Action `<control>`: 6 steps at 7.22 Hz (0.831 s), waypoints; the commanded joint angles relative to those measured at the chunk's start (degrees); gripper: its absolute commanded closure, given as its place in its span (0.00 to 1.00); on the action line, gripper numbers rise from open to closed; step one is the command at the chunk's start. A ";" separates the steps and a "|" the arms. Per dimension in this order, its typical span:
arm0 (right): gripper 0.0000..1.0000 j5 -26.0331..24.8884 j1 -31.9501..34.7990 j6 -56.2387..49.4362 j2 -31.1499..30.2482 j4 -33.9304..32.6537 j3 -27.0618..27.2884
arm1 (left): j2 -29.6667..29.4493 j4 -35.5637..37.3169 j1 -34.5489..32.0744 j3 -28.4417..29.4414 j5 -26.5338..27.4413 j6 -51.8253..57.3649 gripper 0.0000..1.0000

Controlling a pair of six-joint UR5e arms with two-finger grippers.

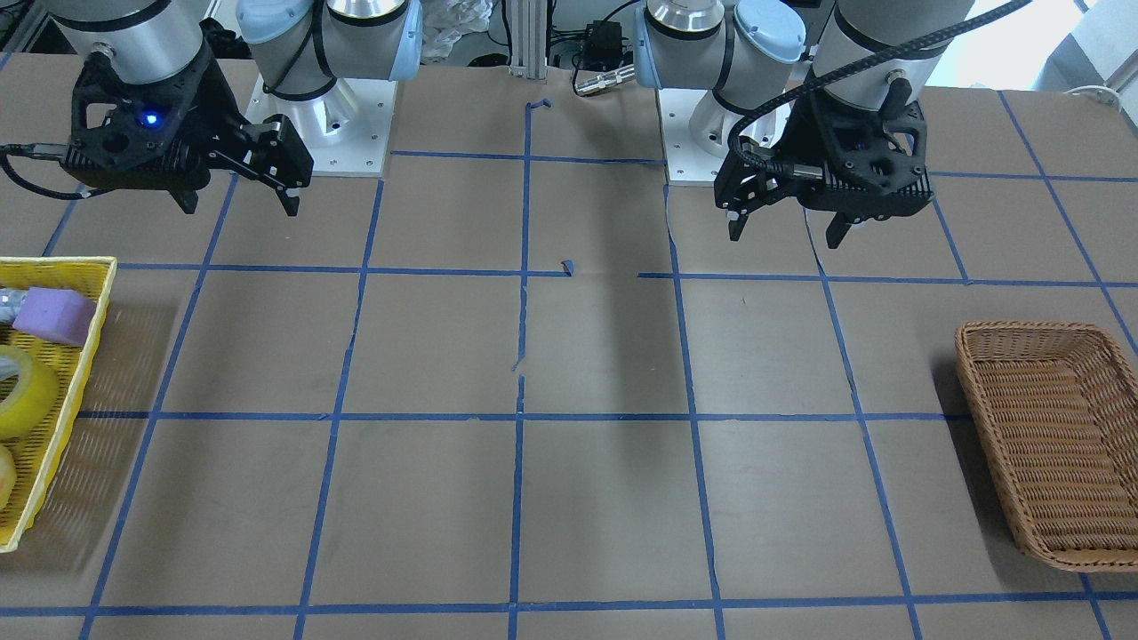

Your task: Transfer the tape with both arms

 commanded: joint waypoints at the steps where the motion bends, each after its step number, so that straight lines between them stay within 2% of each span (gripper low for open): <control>1: 0.00 -0.12 0.00 0.02 0.00 0.09 0.04 | 0.00 -0.06 0.00 0.01 0.03 -0.04 0.00; 6: 0.00 -0.39 0.00 0.02 -0.79 0.09 0.75 | 0.00 0.03 0.00 0.01 0.03 -0.04 0.00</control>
